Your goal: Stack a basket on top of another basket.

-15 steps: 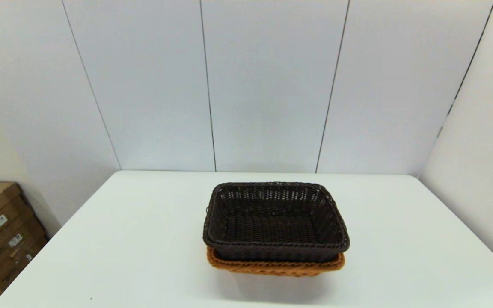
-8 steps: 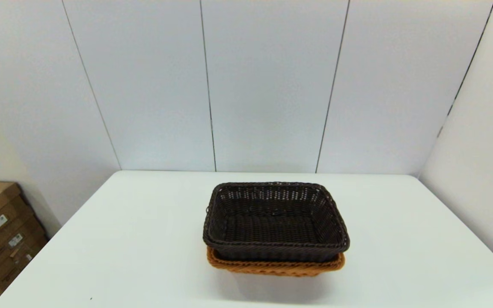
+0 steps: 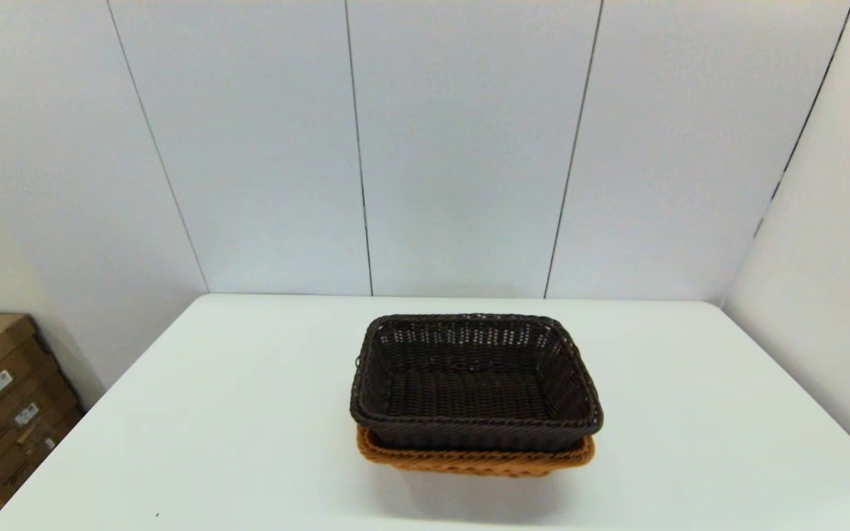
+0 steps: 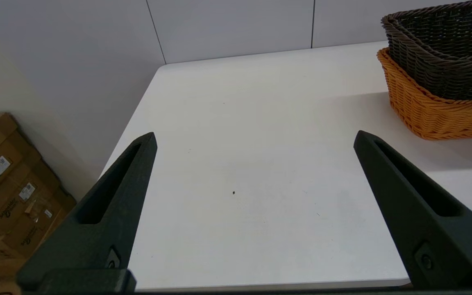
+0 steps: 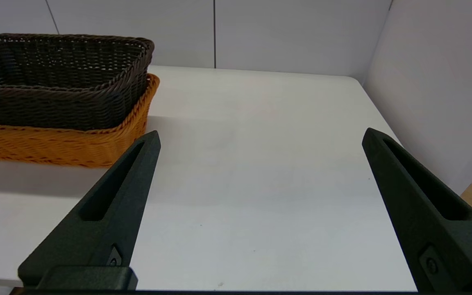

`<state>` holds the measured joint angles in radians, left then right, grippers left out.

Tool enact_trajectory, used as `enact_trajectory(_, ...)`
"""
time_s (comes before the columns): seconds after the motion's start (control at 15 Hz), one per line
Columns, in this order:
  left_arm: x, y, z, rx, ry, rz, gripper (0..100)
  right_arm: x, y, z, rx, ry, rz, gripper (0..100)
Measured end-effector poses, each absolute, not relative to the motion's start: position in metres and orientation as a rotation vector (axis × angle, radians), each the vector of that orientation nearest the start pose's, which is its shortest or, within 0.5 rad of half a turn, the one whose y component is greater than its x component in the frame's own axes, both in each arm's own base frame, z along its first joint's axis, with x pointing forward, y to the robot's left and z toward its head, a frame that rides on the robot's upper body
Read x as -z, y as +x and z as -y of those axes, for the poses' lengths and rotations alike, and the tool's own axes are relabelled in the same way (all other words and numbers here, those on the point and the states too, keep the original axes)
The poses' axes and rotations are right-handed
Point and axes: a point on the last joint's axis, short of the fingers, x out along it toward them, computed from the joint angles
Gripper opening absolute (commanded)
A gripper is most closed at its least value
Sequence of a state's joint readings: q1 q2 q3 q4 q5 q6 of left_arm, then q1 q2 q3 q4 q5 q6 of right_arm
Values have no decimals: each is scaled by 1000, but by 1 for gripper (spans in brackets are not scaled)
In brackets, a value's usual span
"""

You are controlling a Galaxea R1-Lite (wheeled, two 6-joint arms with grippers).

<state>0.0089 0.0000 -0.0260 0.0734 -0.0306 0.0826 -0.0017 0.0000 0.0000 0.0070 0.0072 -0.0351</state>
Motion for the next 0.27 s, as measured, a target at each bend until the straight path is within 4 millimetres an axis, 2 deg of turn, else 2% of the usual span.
enact_trajectory(0.27, -75, -25, 1, 23, 82, -47, 100, -75, -23, 0, -6, -29, -7, 100)
